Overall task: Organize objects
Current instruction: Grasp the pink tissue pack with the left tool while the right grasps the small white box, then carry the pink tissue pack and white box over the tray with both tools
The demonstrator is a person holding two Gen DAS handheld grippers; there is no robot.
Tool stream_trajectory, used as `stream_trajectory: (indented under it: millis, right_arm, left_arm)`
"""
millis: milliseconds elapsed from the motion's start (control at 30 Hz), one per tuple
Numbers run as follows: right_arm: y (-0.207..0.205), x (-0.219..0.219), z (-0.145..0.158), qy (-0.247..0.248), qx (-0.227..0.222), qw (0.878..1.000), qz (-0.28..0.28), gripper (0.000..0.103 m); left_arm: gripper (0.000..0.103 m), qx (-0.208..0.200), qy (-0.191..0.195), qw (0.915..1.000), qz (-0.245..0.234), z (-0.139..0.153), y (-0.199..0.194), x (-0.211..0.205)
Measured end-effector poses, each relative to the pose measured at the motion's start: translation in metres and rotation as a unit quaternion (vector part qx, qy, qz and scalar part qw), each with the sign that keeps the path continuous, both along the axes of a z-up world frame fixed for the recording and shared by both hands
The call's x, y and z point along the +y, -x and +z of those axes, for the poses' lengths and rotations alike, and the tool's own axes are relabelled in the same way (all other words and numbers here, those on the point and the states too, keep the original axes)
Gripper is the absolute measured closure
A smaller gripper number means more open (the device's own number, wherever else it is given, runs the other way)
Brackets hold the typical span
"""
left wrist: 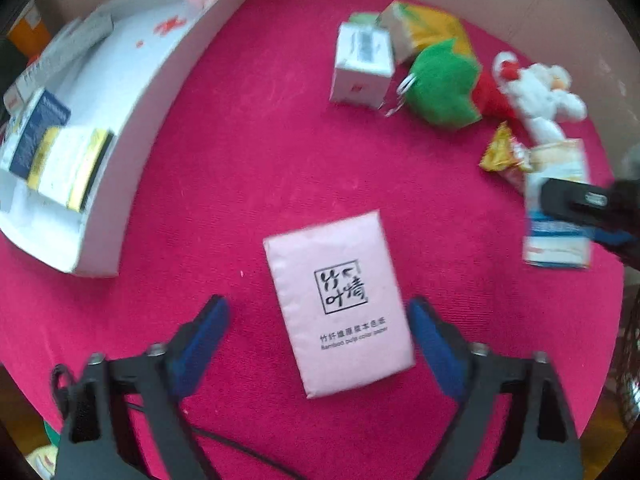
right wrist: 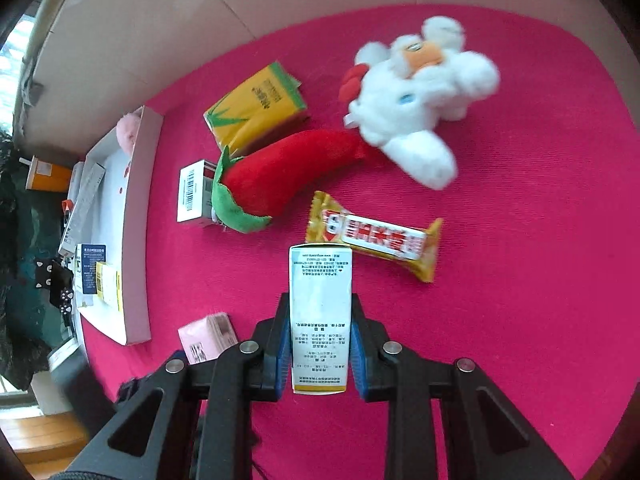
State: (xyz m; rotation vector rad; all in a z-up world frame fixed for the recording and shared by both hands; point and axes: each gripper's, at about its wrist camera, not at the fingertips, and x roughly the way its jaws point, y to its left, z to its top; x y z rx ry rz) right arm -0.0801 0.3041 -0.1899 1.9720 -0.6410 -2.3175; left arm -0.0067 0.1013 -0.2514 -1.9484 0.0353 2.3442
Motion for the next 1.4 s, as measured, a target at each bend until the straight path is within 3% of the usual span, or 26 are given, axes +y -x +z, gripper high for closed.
stream_trajectory:
  millis: [67, 100, 133, 233, 533, 767, 1133, 1400]
  right_arm:
    - [-0.001, 0.005, 0.008, -0.007, 0.01, 1.0, 0.007, 0.077]
    - [-0.002, 0.012, 0.014, -0.011, 0.015, 1.0, 0.011, 0.077]
    - [-0.005, 0.014, 0.019, -0.013, 0.022, 1.0, 0.014, 0.077]
    - [-0.009, 0.013, 0.035, -0.021, 0.045, 0.999, 0.023, 0.077]
    - [-0.008, -0.015, 0.073, -0.038, 0.107, 0.993, 0.024, 0.077]
    - [-0.003, -0.043, 0.086, -0.036, 0.122, 0.992, 0.014, 0.077]
    - [-0.003, -0.087, 0.109, -0.073, 0.162, 0.983, 0.036, 0.077]
    - [-0.001, -0.122, 0.141, -0.095, 0.213, 0.971, 0.061, 0.077]
  left_arm:
    - [0.034, 0.017, 0.019, 0.9996, -0.009, 0.004, -0.003, 0.004]
    - [0.049, 0.025, 0.017, 0.9994, -0.015, 0.007, -0.004, 0.004]
    - [0.054, 0.031, 0.02, 0.9991, -0.021, 0.01, -0.005, 0.004]
    - [0.055, 0.037, 0.007, 0.999, -0.026, 0.017, -0.008, 0.0]
    - [0.055, 0.133, 0.022, 0.9883, -0.071, 0.079, -0.019, -0.013]
    - [0.055, 0.171, 0.018, 0.9806, -0.095, 0.113, 0.012, -0.019]
    - [0.055, 0.206, 0.016, 0.9758, -0.072, 0.134, 0.023, -0.059]
    - [0.055, 0.256, 0.021, 0.965, -0.052, 0.166, 0.034, -0.097]
